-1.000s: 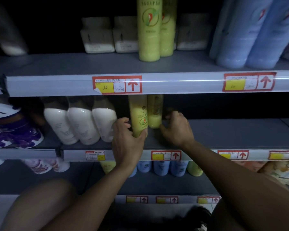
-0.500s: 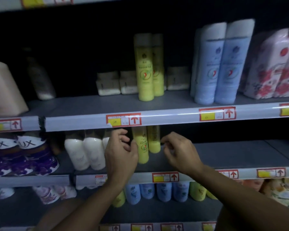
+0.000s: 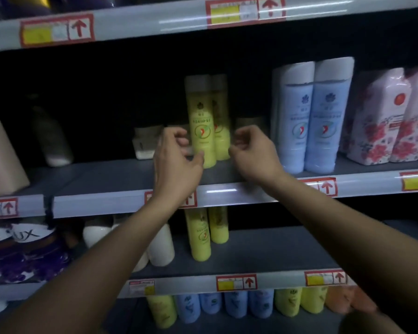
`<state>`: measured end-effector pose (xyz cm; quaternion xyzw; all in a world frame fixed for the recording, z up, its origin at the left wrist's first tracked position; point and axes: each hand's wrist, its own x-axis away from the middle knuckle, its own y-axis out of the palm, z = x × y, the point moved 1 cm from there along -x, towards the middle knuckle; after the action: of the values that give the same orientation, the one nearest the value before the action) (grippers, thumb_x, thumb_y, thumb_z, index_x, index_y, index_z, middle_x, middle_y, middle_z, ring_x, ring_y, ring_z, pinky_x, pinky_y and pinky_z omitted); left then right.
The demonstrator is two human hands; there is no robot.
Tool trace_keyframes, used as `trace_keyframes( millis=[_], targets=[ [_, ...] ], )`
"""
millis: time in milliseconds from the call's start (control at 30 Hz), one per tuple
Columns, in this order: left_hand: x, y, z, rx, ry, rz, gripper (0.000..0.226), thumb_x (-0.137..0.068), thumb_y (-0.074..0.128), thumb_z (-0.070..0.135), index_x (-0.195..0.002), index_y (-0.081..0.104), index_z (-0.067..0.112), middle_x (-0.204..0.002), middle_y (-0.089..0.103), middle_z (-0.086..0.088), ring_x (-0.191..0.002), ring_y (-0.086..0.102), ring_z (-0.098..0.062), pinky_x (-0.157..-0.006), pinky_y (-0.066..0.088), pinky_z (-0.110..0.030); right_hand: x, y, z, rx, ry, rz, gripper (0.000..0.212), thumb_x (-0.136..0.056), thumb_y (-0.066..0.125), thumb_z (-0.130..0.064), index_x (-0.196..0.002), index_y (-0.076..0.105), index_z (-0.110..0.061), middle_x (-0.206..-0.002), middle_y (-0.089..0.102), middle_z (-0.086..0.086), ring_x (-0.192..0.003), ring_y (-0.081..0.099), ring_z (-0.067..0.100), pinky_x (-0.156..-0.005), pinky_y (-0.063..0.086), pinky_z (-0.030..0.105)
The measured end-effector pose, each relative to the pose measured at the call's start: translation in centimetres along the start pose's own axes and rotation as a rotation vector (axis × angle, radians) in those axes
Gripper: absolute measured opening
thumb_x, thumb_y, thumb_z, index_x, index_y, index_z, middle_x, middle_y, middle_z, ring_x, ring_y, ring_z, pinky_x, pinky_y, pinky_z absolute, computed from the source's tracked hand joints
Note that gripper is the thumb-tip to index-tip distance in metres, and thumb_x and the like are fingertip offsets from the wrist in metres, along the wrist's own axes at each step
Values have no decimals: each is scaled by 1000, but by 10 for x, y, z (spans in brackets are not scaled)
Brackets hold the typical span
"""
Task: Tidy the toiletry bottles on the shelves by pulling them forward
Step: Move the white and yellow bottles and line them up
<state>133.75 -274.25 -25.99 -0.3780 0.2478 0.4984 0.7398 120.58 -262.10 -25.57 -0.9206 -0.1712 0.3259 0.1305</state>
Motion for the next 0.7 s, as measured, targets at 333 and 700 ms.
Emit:
trace_keyframes(
  millis=[333,700],
  targets=[
    [-51,57,-20,-118,-218,61,75,-64,91,59,-116,51,22,-117,65,-1,-108,65,-21,-79,46,-31,-80,28,11,95,107,-88,53,-88,80,-43,-118,59,-4,-120,65,16,-113,63,34,-90,53,42],
    [-51,47,-9,-162,-228,44,60,-67,93,49,-110,59,24,-112,74,-1,-104,70,-22,-80,54,-33,-72,16,5,99,46,-59,46,-84,85,-39,-109,64,-8,-112,71,10,-105,67,27,-87,54,39]
  ],
)
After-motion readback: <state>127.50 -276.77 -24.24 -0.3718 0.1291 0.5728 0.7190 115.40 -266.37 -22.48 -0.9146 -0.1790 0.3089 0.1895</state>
